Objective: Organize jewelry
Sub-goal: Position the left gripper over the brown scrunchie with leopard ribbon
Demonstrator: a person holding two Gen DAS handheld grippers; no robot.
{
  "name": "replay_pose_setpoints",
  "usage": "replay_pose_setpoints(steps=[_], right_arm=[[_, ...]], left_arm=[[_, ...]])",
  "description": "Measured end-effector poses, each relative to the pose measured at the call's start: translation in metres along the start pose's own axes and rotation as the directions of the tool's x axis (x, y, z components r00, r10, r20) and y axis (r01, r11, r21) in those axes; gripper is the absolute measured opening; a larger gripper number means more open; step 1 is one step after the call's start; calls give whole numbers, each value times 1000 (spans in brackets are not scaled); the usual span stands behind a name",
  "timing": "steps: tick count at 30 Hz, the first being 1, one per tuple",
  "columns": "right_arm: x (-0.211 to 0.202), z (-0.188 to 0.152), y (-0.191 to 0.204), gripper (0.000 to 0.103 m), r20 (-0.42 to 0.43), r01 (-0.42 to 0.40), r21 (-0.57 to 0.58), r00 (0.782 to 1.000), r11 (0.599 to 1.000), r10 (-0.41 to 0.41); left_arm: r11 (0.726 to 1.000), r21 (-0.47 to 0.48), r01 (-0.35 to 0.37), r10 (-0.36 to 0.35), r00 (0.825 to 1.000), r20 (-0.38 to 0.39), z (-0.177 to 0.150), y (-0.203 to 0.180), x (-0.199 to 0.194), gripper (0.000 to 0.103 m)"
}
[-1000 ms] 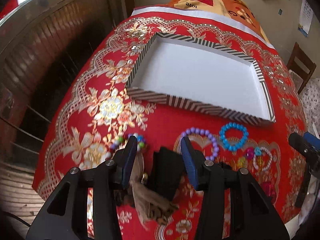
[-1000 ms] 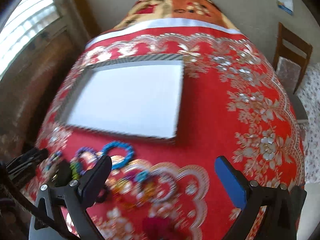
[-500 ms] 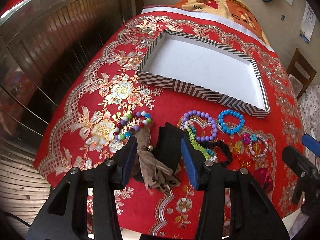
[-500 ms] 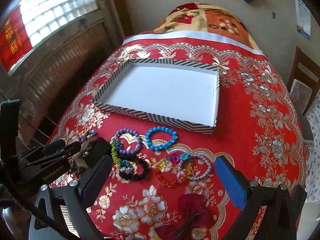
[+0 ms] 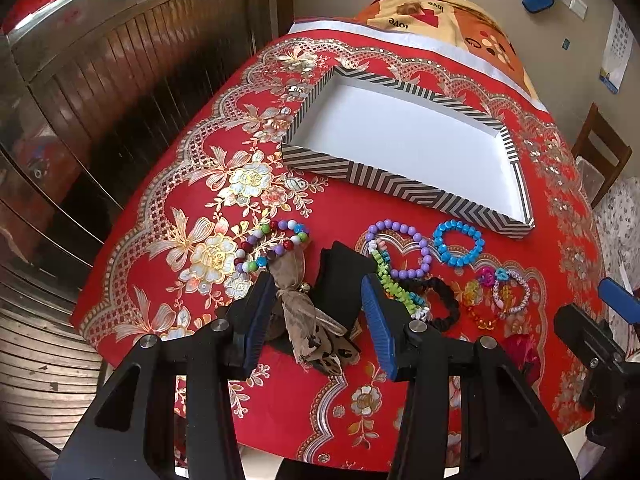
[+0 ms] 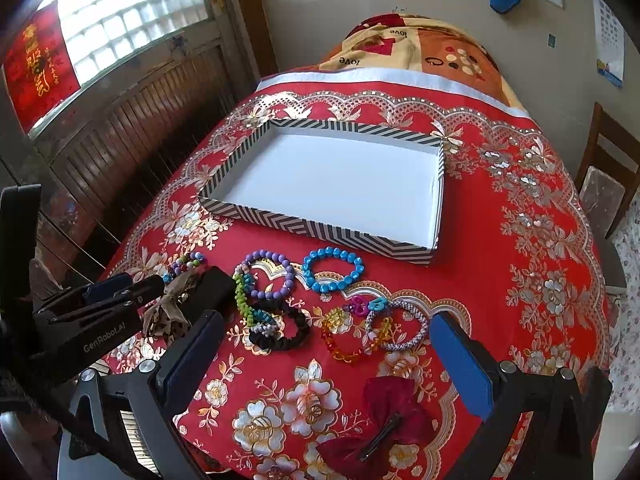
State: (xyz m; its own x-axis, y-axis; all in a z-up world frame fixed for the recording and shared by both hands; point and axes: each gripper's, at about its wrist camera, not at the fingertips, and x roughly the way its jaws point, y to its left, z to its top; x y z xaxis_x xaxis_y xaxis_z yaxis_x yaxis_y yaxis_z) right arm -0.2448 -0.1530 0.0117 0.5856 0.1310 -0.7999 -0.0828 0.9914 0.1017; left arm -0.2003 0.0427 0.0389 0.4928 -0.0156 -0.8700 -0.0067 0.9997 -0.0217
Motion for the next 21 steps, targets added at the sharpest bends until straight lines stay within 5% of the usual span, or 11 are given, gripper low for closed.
replay_pose_setpoints(steps=[21], right_arm=[[5,-5,6,103,-18,6,-10,1000,1000,-6]], left_arm=[[1000,-4,-10,10,1000,0,-1,4,0,45]])
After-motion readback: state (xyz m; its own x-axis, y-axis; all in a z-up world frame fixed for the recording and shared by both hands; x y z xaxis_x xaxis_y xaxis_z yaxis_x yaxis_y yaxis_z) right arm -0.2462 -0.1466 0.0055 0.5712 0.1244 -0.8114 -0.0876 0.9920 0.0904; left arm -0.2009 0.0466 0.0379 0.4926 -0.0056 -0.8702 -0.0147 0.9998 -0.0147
